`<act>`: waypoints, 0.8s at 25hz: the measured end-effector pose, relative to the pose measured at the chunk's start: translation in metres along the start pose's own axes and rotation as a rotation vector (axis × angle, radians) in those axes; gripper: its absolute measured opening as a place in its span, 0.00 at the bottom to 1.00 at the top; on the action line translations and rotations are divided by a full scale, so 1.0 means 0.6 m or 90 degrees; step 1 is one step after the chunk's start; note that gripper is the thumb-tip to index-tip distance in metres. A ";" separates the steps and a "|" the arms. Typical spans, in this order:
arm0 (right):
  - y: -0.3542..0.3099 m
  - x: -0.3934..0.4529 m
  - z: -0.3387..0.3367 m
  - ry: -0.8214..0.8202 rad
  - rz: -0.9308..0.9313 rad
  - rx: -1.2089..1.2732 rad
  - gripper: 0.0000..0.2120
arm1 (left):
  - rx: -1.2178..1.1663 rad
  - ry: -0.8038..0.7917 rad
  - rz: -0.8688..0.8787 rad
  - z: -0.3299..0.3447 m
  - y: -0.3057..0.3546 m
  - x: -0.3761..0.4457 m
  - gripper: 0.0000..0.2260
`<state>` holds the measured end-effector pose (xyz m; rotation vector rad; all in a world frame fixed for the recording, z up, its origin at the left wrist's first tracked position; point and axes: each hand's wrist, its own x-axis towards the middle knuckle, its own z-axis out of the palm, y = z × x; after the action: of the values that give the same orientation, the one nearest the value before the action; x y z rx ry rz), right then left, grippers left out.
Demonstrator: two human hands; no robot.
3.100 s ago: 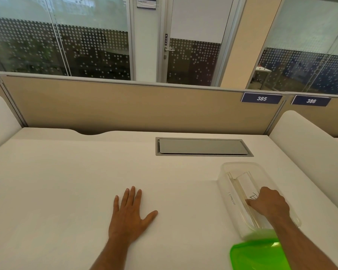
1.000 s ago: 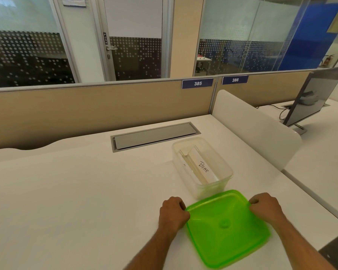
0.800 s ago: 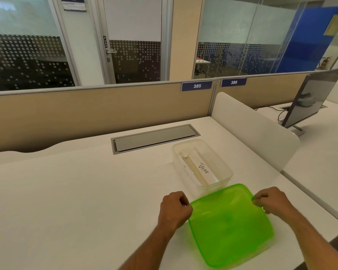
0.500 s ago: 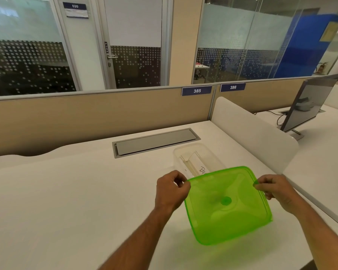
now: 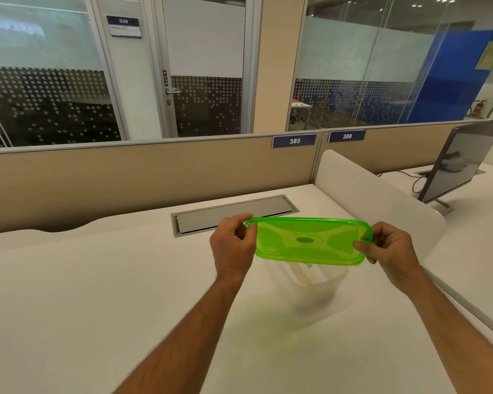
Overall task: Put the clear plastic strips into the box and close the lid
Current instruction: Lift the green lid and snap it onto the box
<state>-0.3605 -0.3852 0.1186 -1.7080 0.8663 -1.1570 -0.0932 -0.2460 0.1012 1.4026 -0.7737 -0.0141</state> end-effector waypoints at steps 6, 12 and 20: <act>0.005 -0.021 0.080 0.081 -0.273 -0.328 0.12 | -0.262 -0.109 -0.375 0.036 0.016 -0.016 0.14; 0.022 -0.042 0.121 0.051 -0.611 -0.526 0.03 | -0.414 -0.104 -0.521 0.072 0.011 -0.050 0.31; 0.025 -0.007 0.121 0.078 -0.257 -0.470 0.15 | -0.346 -0.080 -0.555 0.062 -0.033 -0.034 0.22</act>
<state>-0.2942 -0.3670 0.0897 -2.5200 1.1502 -1.3035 -0.1184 -0.2736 0.0732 1.1154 -0.1740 -0.9273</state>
